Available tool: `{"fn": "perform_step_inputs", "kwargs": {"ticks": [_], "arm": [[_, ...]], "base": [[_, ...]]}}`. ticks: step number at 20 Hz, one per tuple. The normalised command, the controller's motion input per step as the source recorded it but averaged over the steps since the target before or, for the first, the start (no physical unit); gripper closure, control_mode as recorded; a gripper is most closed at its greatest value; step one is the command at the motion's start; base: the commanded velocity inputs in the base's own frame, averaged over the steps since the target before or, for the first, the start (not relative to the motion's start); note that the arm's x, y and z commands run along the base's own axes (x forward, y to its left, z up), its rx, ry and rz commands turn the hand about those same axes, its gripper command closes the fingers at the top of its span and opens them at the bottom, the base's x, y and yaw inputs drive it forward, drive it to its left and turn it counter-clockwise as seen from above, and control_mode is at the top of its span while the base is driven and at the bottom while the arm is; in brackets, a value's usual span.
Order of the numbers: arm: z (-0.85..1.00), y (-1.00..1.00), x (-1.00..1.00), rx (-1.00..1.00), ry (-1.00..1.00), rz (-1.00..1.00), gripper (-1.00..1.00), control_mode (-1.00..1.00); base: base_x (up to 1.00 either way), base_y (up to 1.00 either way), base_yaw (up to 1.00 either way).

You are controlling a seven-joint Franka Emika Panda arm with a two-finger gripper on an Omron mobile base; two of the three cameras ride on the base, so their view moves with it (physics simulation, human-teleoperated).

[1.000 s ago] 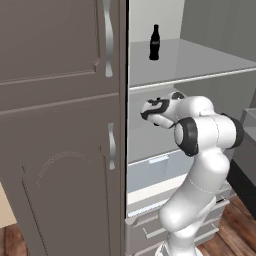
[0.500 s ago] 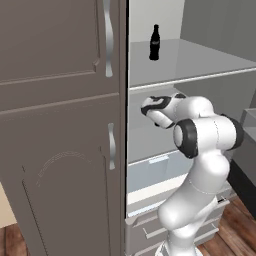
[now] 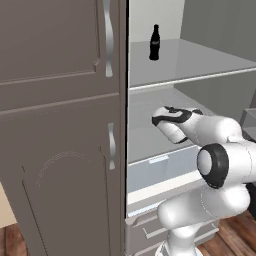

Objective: Open the fridge, grab two sodas, and place both sodas inside the bowl with ice on the dining counter.

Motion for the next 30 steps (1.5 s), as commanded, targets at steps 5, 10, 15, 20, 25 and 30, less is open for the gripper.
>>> {"fn": "perform_step_inputs", "kwargs": {"ticks": [5,10,15,20,25,30], "arm": [[0.52,-0.17,-0.99,0.00,0.01,-0.01,1.00,-1.00],[0.91,-0.34,-0.82,0.00,0.20,-0.08,1.00,-1.00],[1.00,-0.36,-0.59,0.01,0.33,-0.09,1.00,-1.00],[0.84,-0.28,-0.56,0.01,0.38,-0.08,1.00,-1.00],[0.03,-0.22,-0.71,0.01,0.27,-0.02,1.00,-1.00],[-0.14,-0.02,-1.00,0.04,-0.03,0.00,1.00,-1.00]], "base": [[0.00,0.00,0.00],[0.00,0.00,0.00],[0.00,0.00,0.00],[0.00,0.00,0.00],[0.00,0.00,0.00],[0.00,0.00,0.00]]}}
